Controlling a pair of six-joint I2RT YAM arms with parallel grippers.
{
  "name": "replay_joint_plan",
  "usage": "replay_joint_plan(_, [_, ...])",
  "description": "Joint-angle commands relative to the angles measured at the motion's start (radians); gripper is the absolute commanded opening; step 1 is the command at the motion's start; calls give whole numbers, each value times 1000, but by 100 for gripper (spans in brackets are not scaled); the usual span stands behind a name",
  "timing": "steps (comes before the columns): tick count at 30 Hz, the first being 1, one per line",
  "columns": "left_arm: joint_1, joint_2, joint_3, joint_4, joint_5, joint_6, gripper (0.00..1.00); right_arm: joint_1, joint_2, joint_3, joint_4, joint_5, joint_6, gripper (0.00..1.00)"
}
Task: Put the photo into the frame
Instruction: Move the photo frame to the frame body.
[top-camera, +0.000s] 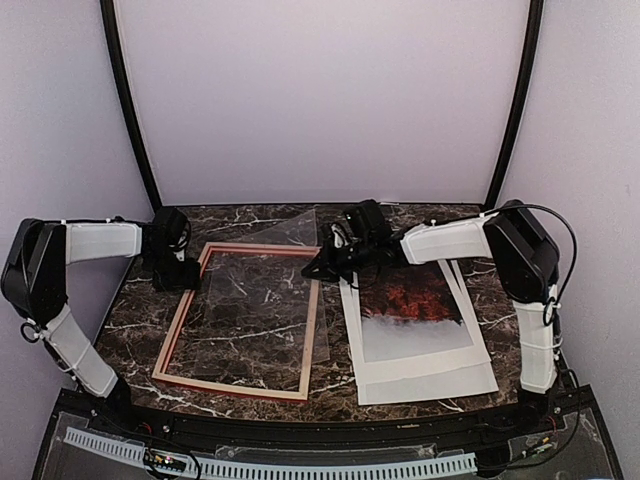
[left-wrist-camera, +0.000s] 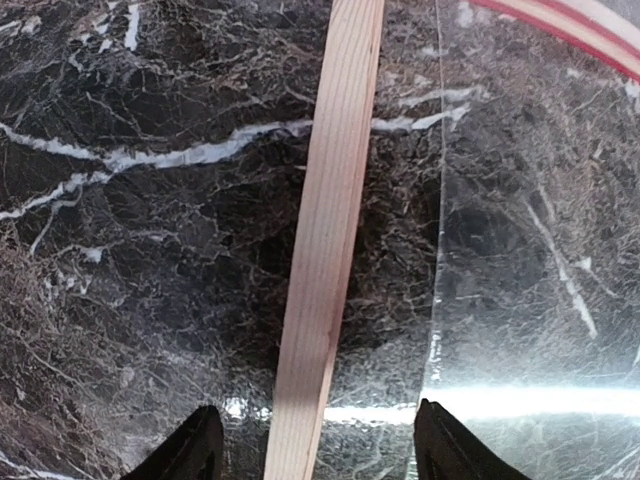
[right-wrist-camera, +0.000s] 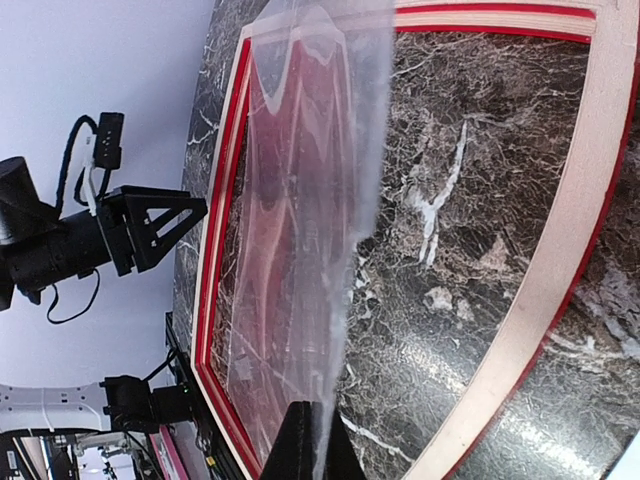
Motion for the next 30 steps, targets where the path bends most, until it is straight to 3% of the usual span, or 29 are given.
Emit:
replay_joint_plan(1, [19, 41, 32, -30, -16, 7, 61, -21, -38, 8, -21, -57, -66, 0])
replay_joint_plan(15, [18, 110, -4, 52, 156, -45, 29, -128, -92, -30, 14, -160, -99, 0])
replay_joint_plan(23, [-23, 85, -95, 198, 246, -171, 21, -175, -106, 54, -152, -171, -214, 0])
replay_joint_plan(30, [-113, 104, -110, 246, 225, -241, 23, -189, -107, 78, -182, -206, -230, 0])
